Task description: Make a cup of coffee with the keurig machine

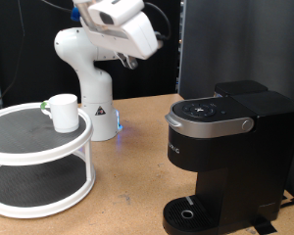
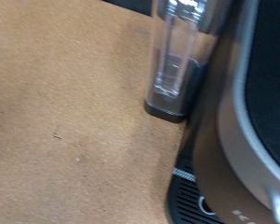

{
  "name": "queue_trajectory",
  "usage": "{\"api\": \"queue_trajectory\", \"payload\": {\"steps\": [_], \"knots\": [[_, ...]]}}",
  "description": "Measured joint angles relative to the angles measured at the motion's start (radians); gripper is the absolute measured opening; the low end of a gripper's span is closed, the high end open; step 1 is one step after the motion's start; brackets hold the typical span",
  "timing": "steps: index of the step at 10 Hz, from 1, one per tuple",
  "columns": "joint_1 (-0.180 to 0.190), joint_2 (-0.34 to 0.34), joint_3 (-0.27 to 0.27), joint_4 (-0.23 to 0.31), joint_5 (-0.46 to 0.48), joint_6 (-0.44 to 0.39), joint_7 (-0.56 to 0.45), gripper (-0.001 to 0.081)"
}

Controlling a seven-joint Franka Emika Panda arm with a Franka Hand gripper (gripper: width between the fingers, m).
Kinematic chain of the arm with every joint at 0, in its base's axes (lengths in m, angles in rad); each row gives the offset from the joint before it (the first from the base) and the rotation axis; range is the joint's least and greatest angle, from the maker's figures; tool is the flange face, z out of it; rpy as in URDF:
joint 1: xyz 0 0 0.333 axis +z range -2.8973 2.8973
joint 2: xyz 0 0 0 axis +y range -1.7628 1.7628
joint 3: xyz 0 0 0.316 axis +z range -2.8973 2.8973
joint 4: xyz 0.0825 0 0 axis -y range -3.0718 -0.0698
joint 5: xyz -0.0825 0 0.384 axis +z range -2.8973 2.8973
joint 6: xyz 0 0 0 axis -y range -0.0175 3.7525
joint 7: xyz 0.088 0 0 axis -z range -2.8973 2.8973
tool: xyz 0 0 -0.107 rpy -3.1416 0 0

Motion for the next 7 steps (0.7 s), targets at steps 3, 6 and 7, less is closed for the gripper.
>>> {"api": "queue_trajectory", "payload": {"steps": [3, 6, 7], "knots": [[-0.025, -0.081, -0.035, -0.045, 0.101, 0.009, 0.028, 0.0002], [-0.042, -0.155, -0.04, -0.113, 0.155, 0.054, 0.066, 0.0002], [-0.042, -0.154, -0.039, -0.114, 0.158, 0.065, 0.067, 0.0002]]}}
